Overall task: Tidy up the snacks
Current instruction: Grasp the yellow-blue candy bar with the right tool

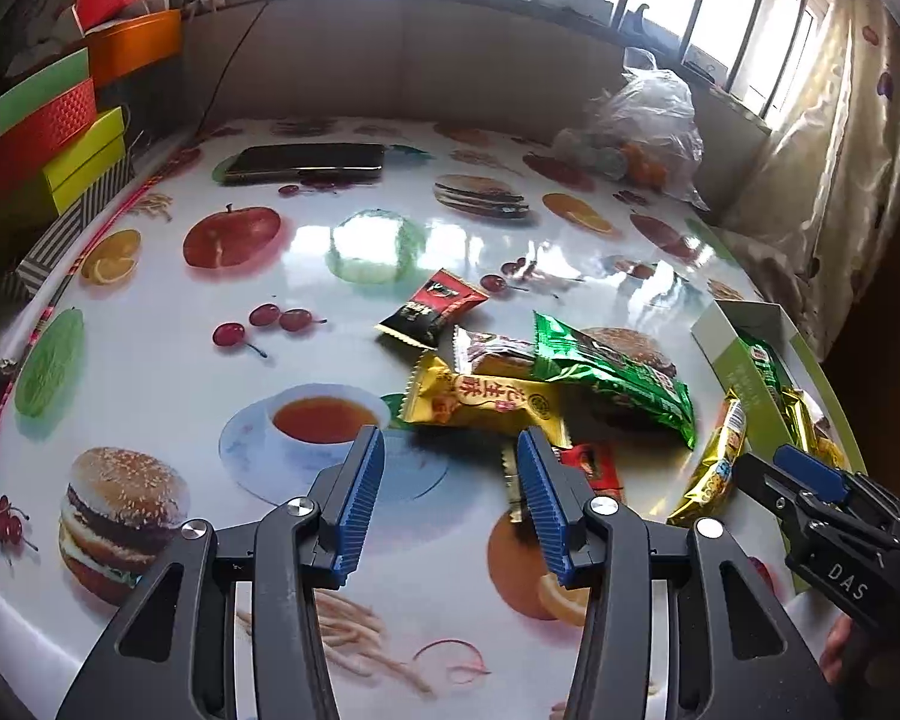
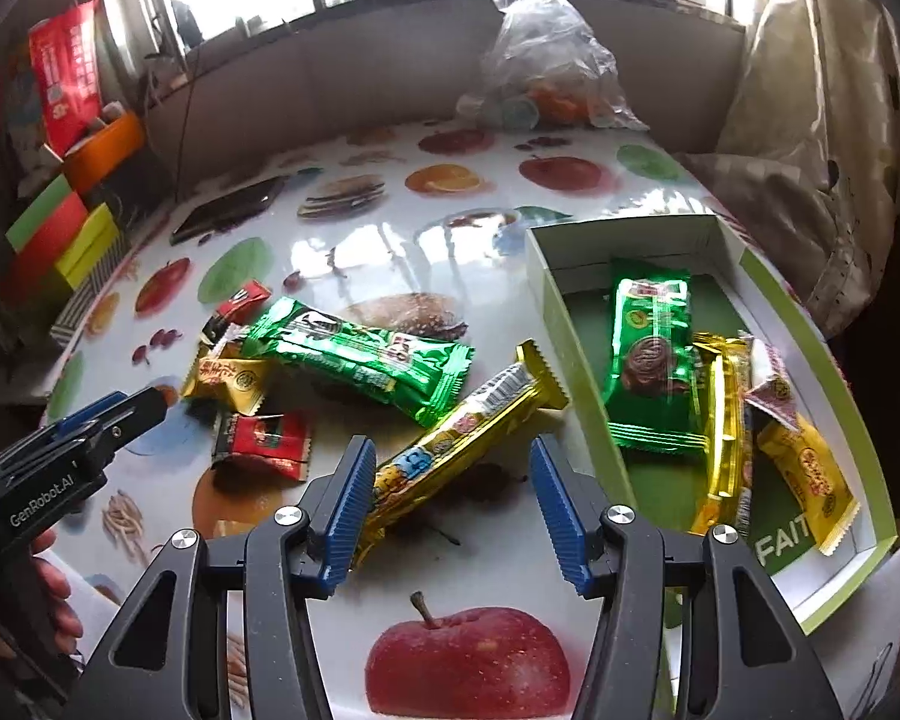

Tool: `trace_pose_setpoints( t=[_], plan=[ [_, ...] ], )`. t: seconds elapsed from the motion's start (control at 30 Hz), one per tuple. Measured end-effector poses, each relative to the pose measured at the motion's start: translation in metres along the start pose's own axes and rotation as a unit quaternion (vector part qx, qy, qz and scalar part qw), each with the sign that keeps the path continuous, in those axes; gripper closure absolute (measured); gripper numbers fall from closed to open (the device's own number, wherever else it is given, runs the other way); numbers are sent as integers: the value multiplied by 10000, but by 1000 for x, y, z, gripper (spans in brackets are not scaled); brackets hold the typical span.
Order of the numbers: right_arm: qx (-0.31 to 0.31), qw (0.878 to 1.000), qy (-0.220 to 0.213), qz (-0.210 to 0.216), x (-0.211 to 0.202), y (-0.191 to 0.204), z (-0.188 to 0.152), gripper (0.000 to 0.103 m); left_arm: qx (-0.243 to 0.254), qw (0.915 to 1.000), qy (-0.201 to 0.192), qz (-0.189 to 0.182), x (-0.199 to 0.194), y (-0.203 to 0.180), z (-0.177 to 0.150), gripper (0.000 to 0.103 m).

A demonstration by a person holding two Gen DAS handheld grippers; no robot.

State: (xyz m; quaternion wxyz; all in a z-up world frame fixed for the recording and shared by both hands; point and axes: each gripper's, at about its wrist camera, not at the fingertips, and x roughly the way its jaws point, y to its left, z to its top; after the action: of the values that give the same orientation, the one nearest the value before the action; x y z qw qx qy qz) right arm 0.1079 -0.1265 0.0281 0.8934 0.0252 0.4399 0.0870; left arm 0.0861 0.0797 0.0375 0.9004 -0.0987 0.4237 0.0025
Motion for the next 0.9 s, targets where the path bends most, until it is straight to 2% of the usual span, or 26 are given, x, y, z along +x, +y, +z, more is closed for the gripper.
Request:
trace_pose_setpoints(
  t=[0.23,0.43,0.63,0.9],
  plan=[
    [24,9997,179,-156,15,6,4,49,-119,9998,129,-84,9,12,-3,55],
    [-90,9989,317,-335,29,13,7,49,-28,9997,172,-153,13,14,-4,55],
    [-131,9981,416,-429,41,16,8,49,-62,9998,196,-86,16,22,0,55],
    [-333,9976,393,-454,47,23,4,68,16,9996,221,-144,18,21,1,55]
  ],
)
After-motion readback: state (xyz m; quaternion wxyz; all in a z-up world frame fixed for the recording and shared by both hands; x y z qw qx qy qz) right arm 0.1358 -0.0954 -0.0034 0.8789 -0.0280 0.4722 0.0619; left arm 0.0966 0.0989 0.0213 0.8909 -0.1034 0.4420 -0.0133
